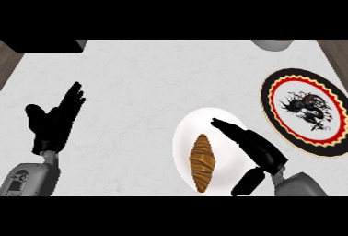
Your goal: Pick the croissant from the plate and place it in the plate
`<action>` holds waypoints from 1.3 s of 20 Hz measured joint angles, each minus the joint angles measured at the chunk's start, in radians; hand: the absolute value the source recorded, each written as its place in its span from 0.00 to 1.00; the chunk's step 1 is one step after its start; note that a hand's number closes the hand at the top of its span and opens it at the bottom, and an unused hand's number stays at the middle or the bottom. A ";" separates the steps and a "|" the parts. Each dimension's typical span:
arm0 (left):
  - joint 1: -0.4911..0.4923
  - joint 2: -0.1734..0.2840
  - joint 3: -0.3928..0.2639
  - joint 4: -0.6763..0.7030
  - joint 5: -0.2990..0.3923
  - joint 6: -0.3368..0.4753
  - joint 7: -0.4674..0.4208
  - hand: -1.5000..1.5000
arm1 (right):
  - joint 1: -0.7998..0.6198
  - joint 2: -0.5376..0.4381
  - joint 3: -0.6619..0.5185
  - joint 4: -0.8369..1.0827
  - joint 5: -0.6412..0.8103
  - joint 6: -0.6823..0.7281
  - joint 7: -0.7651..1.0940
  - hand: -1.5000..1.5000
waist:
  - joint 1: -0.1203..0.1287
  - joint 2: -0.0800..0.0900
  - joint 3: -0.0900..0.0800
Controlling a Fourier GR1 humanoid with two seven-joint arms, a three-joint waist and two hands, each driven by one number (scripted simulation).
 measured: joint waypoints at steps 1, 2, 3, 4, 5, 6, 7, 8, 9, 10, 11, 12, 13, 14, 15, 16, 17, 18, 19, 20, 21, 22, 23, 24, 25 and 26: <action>-0.001 0.000 0.008 0.008 0.000 -0.007 -0.004 0.50 | -0.013 0.009 -0.001 0.025 0.015 0.009 -0.004 0.00 | 0.001 0.000 0.000; -0.004 -0.005 0.009 0.009 -0.007 -0.007 -0.001 0.50 | -0.027 0.019 -0.003 0.038 0.027 0.024 0.002 0.00 | 0.001 0.001 0.000; 0.001 -0.012 0.010 0.009 -0.013 -0.006 -0.003 0.50 | -0.043 0.036 -0.003 0.039 0.036 0.039 0.023 0.00 | 0.001 0.001 0.000; 0.005 -0.009 0.021 0.003 -0.010 -0.017 0.001 0.50 | -0.036 0.045 -0.001 0.030 0.051 0.048 0.034 0.00 | 0.001 0.000 0.000; -0.004 -0.013 0.027 0.013 -0.014 -0.021 -0.002 0.50 | -0.040 0.058 -0.003 0.039 0.067 0.056 0.040 0.00 | 0.001 0.000 0.000; -0.011 -0.022 0.026 0.015 -0.023 -0.017 0.001 0.50 | -0.034 0.071 0.001 0.031 0.081 0.062 0.055 0.00 | 0.000 0.000 0.000; -0.006 -0.026 0.030 0.013 -0.031 -0.020 -0.001 0.50 | -0.034 0.085 -0.002 0.030 0.093 0.074 0.065 0.00 | 0.000 0.000 0.000; -0.007 -0.035 0.027 0.002 -0.040 -0.012 0.009 0.50 | -0.034 0.100 0.003 0.033 0.107 0.079 0.080 0.00 | 0.001 0.000 0.000; -0.003 -0.045 0.025 -0.003 -0.051 -0.008 0.011 0.50 | -0.034 0.117 0.003 0.046 0.127 0.076 0.080 0.00 | 0.001 0.000 0.000; -0.009 -0.048 0.030 0.006 -0.054 -0.010 0.009 0.50 | -0.058 0.127 -0.009 0.065 0.134 0.088 0.085 0.00 | 0.001 0.001 0.000; -0.008 -0.049 0.039 0.016 -0.056 -0.016 -0.001 0.50 | -0.067 0.135 -0.019 0.082 0.147 0.093 0.082 0.00 | 0.001 0.001 0.000; 0.000 -0.051 0.042 -0.002 -0.058 -0.020 0.009 0.50 | -0.067 0.147 -0.019 0.093 0.167 0.090 0.081 0.00 | 0.002 0.001 0.000; 0.012 -0.058 0.039 -0.019 -0.067 -0.019 0.013 0.50 | -0.068 0.149 -0.030 0.088 0.176 0.102 0.083 0.00 | 0.002 0.001 0.000; 0.009 -0.057 0.047 -0.022 -0.066 -0.028 0.020 0.50 | -0.075 0.161 -0.037 0.105 0.192 0.103 0.078 0.00 | 0.002 0.000 0.000; 0.015 -0.056 0.051 -0.022 -0.070 -0.032 0.013 0.50 | -0.086 0.180 -0.037 0.106 0.203 0.106 0.098 0.00 | 0.002 0.001 0.000; 0.020 -0.060 0.050 -0.036 -0.072 -0.035 0.028 0.50 | -0.077 0.191 -0.032 0.106 0.221 0.102 0.100 0.00 | 0.002 0.000 0.000; 0.024 -0.063 0.052 -0.045 -0.074 -0.038 0.031 0.50 | -0.087 0.210 -0.033 0.129 0.238 0.096 0.099 0.00 | 0.002 0.000 0.000; 0.030 -0.067 0.054 -0.054 -0.080 -0.041 0.034 0.50 | -0.093 0.223 -0.036 0.147 0.255 0.093 0.094 0.00 | 0.002 0.000 0.000; 0.017 -0.070 0.057 -0.031 -0.085 -0.044 0.023 0.50 | -0.106 0.226 -0.042 0.180 0.268 0.089 0.077 0.00 | 0.002 0.001 0.000; 0.018 -0.066 0.065 -0.042 -0.083 -0.052 0.034 0.50 | -0.113 0.238 -0.042 0.195 0.284 0.085 0.074 0.00 | 0.002 0.000 0.000; 0.021 -0.067 0.067 -0.041 -0.087 -0.057 0.031 0.50 | -0.122 0.250 -0.042 0.209 0.298 0.088 0.076 0.00 | 0.002 0.000 0.000; 0.021 -0.076 0.065 -0.038 -0.093 -0.053 0.027 0.50 | -0.124 0.256 -0.039 0.225 0.311 0.087 0.066 0.00 | 0.002 -0.001 -0.001; 0.013 -0.070 0.076 -0.034 -0.088 -0.063 0.030 0.50 | -0.124 0.256 -0.037 0.218 0.316 0.104 0.065 1.00 | 0.001 -0.001 -0.001; 0.009 -0.075 0.077 -0.023 -0.091 -0.062 0.021 0.50 | -0.132 0.255 -0.034 0.226 0.324 0.114 0.053 1.00 | 0.001 -0.002 -0.002; 0.011 -0.074 0.080 -0.028 -0.089 -0.067 0.024 0.50 | -0.137 0.250 -0.027 0.227 0.330 0.128 0.038 1.00 | 0.001 -0.002 -0.002; 0.005 -0.073 0.084 -0.023 -0.088 -0.069 0.027 0.50 | -0.133 0.246 -0.018 0.224 0.338 0.133 0.018 1.00 | 0.001 -0.004 -0.003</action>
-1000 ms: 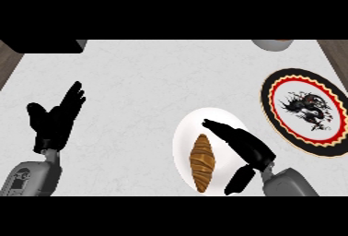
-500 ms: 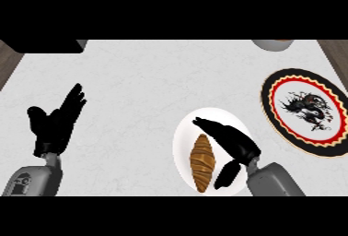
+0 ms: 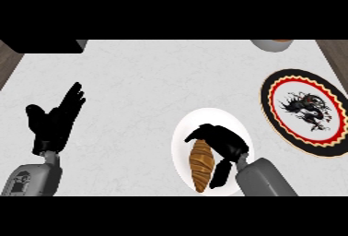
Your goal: Pick the croissant from the plate and place it in the plate
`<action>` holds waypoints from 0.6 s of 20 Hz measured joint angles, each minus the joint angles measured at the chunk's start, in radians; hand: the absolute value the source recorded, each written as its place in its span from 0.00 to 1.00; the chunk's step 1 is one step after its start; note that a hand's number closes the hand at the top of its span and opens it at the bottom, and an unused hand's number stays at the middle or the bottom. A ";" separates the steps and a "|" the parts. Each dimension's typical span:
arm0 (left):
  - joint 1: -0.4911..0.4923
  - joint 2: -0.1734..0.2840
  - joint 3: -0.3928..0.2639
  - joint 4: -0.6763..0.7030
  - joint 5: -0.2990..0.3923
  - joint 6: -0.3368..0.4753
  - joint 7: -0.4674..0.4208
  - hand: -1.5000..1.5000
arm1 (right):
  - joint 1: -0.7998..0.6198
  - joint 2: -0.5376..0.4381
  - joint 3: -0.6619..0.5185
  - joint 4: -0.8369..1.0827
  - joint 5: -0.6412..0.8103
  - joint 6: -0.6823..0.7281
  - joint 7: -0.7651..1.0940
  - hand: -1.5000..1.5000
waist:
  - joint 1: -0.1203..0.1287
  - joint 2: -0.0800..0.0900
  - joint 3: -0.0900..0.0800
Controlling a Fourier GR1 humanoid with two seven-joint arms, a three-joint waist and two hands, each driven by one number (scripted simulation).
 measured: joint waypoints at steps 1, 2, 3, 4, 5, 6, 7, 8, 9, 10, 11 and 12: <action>0.005 -0.004 -0.002 -0.010 -0.003 0.002 0.006 0.50 | -0.003 -0.001 0.003 0.006 0.010 -0.002 -0.021 1.00 | 0.000 -0.001 -0.001; 0.007 -0.003 0.003 -0.016 -0.001 -0.003 0.011 0.50 | 0.003 0.000 0.004 -0.004 0.016 0.001 -0.033 1.00 | 0.000 -0.002 -0.002; 0.010 -0.013 -0.002 -0.030 -0.009 0.007 0.018 0.50 | 0.006 0.000 0.005 -0.010 0.024 0.005 -0.044 1.00 | -0.001 -0.003 -0.002; 0.006 -0.015 -0.002 -0.030 -0.014 0.006 0.025 0.50 | 0.011 0.001 0.003 -0.015 0.031 0.006 -0.054 1.00 | -0.001 -0.003 -0.002; 0.002 -0.010 0.005 -0.033 -0.009 -0.001 0.033 0.50 | 0.005 0.010 -0.001 -0.005 0.037 0.006 -0.060 1.00 | -0.001 -0.004 -0.003; -0.002 -0.013 0.009 -0.012 -0.011 -0.005 0.018 0.50 | 0.009 0.015 -0.004 -0.007 0.041 0.004 -0.063 1.00 | -0.002 -0.005 -0.004; 0.002 -0.010 0.016 -0.004 -0.009 -0.012 0.007 0.50 | 0.010 0.025 -0.004 -0.007 0.048 -0.001 -0.064 1.00 | -0.002 -0.005 -0.005; -0.004 -0.016 0.016 0.003 -0.014 -0.006 0.007 0.50 | 0.024 0.026 0.001 -0.021 0.056 -0.003 -0.066 1.00 | -0.003 -0.006 -0.006; 0.000 -0.016 0.015 -0.003 -0.018 -0.005 0.006 0.50 | 0.018 0.041 -0.008 -0.010 0.063 -0.016 -0.051 1.00 | -0.002 -0.007 -0.007; -0.007 -0.009 0.019 -0.003 -0.014 -0.012 0.008 0.50 | -0.006 0.059 -0.038 0.013 0.057 -0.025 -0.023 1.00 | 0.001 -0.005 -0.005; -0.012 -0.014 0.015 0.000 -0.017 -0.009 0.009 0.50 | -0.023 0.077 -0.060 0.030 0.054 -0.044 0.023 1.00 | 0.003 -0.004 -0.004; -0.014 -0.010 0.016 -0.002 -0.017 -0.012 0.011 0.50 | -0.042 0.090 -0.089 0.052 0.053 -0.069 0.078 1.00 | 0.008 -0.001 -0.002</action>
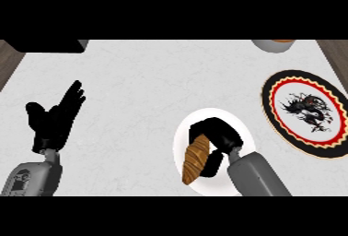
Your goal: Pick the croissant from the plate and place it in the plate
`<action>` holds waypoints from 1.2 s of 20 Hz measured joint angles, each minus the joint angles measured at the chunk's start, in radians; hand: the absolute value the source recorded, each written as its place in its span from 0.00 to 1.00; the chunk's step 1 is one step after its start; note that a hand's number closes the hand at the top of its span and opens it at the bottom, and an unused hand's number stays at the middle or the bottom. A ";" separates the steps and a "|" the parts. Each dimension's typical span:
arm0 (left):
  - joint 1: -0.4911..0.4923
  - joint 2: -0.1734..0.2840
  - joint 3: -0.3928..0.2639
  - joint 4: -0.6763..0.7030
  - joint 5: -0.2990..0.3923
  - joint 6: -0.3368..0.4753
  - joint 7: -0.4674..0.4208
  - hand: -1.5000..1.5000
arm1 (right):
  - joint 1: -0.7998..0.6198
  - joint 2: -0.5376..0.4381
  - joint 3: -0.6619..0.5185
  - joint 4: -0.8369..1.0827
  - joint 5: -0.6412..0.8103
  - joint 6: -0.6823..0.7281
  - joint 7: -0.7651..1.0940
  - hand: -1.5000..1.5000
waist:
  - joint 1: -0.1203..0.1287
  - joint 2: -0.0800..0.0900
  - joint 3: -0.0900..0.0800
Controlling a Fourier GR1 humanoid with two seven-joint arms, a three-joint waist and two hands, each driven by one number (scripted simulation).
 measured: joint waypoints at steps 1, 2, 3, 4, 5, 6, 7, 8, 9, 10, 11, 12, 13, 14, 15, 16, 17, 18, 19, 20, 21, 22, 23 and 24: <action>-0.003 -0.001 -0.002 0.002 0.000 -0.002 0.001 0.50 | -0.027 0.010 -0.036 0.019 -0.002 -0.022 0.062 1.00 | 0.003 0.003 0.001; -0.004 -0.001 -0.001 0.003 0.000 -0.002 -0.001 0.50 | -0.050 0.018 -0.073 0.036 0.001 -0.050 0.126 1.00 | 0.004 0.006 0.002; -0.011 0.000 -0.001 0.006 0.000 -0.004 -0.002 0.50 | -0.079 0.024 -0.100 0.057 0.005 -0.081 0.186 1.00 | 0.008 0.009 0.002; -0.010 -0.003 -0.005 0.010 -0.002 -0.005 -0.008 0.50 | -0.116 0.029 -0.124 0.073 0.011 -0.111 0.247 1.00 | 0.012 0.010 0.003; -0.010 -0.006 -0.008 0.008 -0.003 -0.005 -0.009 0.50 | -0.149 0.033 -0.141 0.093 0.024 -0.150 0.300 1.00 | 0.017 0.011 0.003; -0.012 -0.010 -0.011 0.009 -0.006 -0.003 -0.006 0.50 | -0.181 0.036 -0.153 0.106 0.047 -0.184 0.348 1.00 | 0.017 0.011 0.004; -0.017 -0.011 -0.011 0.013 -0.006 -0.002 -0.006 0.50 | -0.213 0.038 -0.157 0.121 0.079 -0.220 0.393 1.00 | 0.017 0.012 0.004; -0.022 -0.009 -0.010 0.013 -0.005 -0.003 -0.004 0.50 | -0.242 0.040 -0.164 0.140 0.109 -0.263 0.431 1.00 | 0.019 0.012 0.004; -0.015 -0.013 -0.011 0.011 -0.005 -0.002 -0.006 0.50 | -0.262 0.038 -0.167 0.154 0.143 -0.308 0.456 1.00 | 0.020 0.012 0.004; -0.011 -0.018 -0.015 0.007 -0.007 0.002 -0.002 0.50 | -0.284 0.039 -0.170 0.161 0.176 -0.350 0.488 1.00 | 0.020 0.011 0.004; -0.011 -0.018 -0.012 0.016 -0.009 0.003 -0.011 0.50 | -0.302 0.041 -0.168 0.158 0.211 -0.396 0.519 1.00 | 0.016 0.011 0.004; -0.014 -0.021 -0.014 0.018 -0.012 0.007 -0.008 0.50 | -0.319 0.035 -0.166 0.150 0.248 -0.437 0.548 1.00 | 0.011 0.009 0.004; -0.008 -0.021 -0.016 0.019 -0.016 0.009 -0.009 0.50 | -0.334 0.027 -0.167 0.142 0.285 -0.477 0.577 1.00 | 0.008 0.008 0.004; -0.009 -0.017 -0.011 0.022 -0.014 0.006 -0.011 0.50 | -0.346 0.019 -0.165 0.132 0.325 -0.513 0.608 1.00 | 0.004 0.006 0.004; -0.005 -0.016 -0.009 0.018 -0.011 0.004 -0.008 0.50 | -0.360 0.011 -0.165 0.131 0.367 -0.547 0.643 1.00 | 0.004 0.005 0.004; -0.003 -0.015 -0.008 0.017 -0.011 0.005 -0.010 0.50 | -0.370 0.005 -0.163 0.133 0.411 -0.581 0.678 1.00 | 0.003 0.005 0.004; 0.004 -0.015 -0.007 0.013 -0.009 0.001 -0.010 0.50 | -0.375 -0.006 -0.165 0.126 0.448 -0.606 0.711 1.00 | 0.001 0.004 0.004; 0.003 -0.010 -0.001 0.014 -0.006 -0.001 -0.010 0.50 | -0.389 -0.010 -0.166 0.119 0.485 -0.619 0.751 1.00 | -0.001 0.004 0.004; 0.012 -0.010 0.000 0.013 -0.009 0.001 -0.019 0.50 | -0.390 -0.019 -0.172 0.107 0.511 -0.631 0.784 1.00 | -0.003 0.003 0.004; 0.009 -0.013 -0.002 0.015 -0.014 0.005 -0.019 0.50 | -0.389 -0.027 -0.180 0.094 0.531 -0.645 0.806 1.00 | -0.006 0.003 0.005; 0.004 -0.011 0.002 0.019 -0.011 0.003 -0.015 0.50 | -0.385 -0.026 -0.185 0.085 0.555 -0.661 0.834 1.00 | -0.007 0.003 0.005; 0.009 -0.012 0.002 0.015 -0.010 0.000 -0.016 0.50 | -0.391 -0.030 -0.201 0.072 0.559 -0.667 0.850 1.00 | -0.007 0.004 0.005; 0.015 -0.024 -0.007 0.003 -0.016 0.010 -0.014 0.50 | -0.382 -0.039 -0.216 0.057 0.560 -0.673 0.857 1.00 | -0.008 0.003 0.005; 0.014 -0.027 -0.008 0.003 -0.020 0.014 -0.016 0.50 | -0.373 -0.051 -0.233 0.044 0.557 -0.684 0.857 1.00 | -0.009 0.004 0.005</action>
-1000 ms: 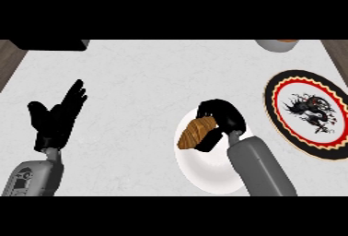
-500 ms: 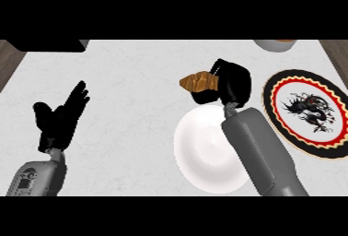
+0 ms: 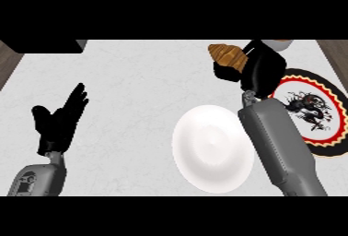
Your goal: Pick the croissant from the plate and place it in the plate
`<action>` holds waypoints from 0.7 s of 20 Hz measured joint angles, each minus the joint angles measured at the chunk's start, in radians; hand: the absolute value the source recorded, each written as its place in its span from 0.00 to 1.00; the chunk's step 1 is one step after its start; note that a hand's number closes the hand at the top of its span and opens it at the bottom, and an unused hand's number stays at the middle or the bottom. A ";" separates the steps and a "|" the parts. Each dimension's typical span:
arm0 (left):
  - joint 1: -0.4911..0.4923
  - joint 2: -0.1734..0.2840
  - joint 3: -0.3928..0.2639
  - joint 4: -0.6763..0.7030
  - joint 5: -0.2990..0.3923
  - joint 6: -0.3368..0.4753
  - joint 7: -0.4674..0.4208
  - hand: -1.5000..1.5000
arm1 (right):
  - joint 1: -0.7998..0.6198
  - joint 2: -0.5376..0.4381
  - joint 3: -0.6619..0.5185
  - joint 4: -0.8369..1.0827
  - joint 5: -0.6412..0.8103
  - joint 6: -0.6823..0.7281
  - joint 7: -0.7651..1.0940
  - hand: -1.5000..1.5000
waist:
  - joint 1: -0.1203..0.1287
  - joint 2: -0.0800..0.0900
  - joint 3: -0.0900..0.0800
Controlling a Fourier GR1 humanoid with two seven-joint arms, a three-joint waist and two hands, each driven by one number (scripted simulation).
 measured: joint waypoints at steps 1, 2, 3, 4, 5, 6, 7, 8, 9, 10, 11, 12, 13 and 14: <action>0.000 0.007 0.008 0.004 0.006 -0.008 0.002 0.50 | 0.020 -0.009 -0.011 -0.022 -0.001 -0.005 0.002 1.00 | -0.001 0.000 0.000; -0.002 0.005 0.008 -0.003 0.007 -0.005 0.013 0.50 | 0.025 -0.024 -0.030 -0.046 -0.013 0.000 0.004 1.00 | -0.003 0.000 0.000; -0.011 0.000 0.007 0.007 0.000 0.002 0.012 0.50 | 0.039 -0.030 -0.047 -0.063 -0.024 -0.009 0.002 1.00 | -0.004 0.000 0.000; -0.003 0.007 0.012 0.004 0.004 -0.005 0.009 0.50 | 0.065 -0.044 -0.065 -0.076 -0.039 -0.024 -0.009 1.00 | -0.004 0.000 0.000; -0.002 0.008 0.013 0.002 0.003 -0.007 0.009 0.50 | 0.086 -0.050 -0.075 -0.097 -0.042 -0.025 -0.008 1.00 | -0.004 0.000 0.000; 0.008 0.007 0.012 -0.018 0.005 -0.008 0.022 0.50 | 0.090 -0.056 -0.088 -0.102 -0.042 -0.026 -0.006 1.00 | -0.002 0.000 0.001; 0.018 0.004 0.008 -0.027 0.000 -0.007 0.018 0.50 | 0.111 -0.072 -0.103 -0.118 -0.054 -0.028 -0.015 1.00 | -0.002 0.000 0.000; 0.012 0.011 0.015 -0.023 0.005 -0.014 0.020 0.50 | 0.124 -0.091 -0.121 -0.124 -0.068 -0.029 -0.024 1.00 | -0.002 0.001 0.000; -0.003 0.006 0.012 -0.008 -0.002 -0.010 0.018 0.50 | 0.147 -0.105 -0.136 -0.129 -0.083 -0.040 -0.041 1.00 | -0.004 0.001 0.000; -0.007 0.002 0.010 -0.009 -0.004 -0.007 0.024 0.50 | 0.166 -0.123 -0.155 -0.129 -0.104 -0.047 -0.062 1.00 | -0.004 0.001 0.001; -0.004 0.002 0.010 -0.007 -0.007 -0.007 0.020 0.50 | 0.185 -0.139 -0.173 -0.124 -0.124 -0.060 -0.083 1.00 | -0.003 0.002 0.001; -0.008 0.002 0.015 -0.003 -0.005 -0.009 0.016 0.50 | 0.202 -0.151 -0.190 -0.116 -0.145 -0.074 -0.108 1.00 | -0.003 0.002 0.001; 0.000 0.001 0.014 -0.005 -0.006 -0.012 0.012 0.50 | 0.219 -0.172 -0.208 -0.118 -0.167 -0.069 -0.126 1.00 | -0.002 0.002 0.001; -0.001 0.001 0.017 -0.003 -0.007 -0.012 0.013 0.50 | 0.218 -0.185 -0.223 -0.098 -0.183 -0.072 -0.145 1.00 | -0.001 0.002 0.001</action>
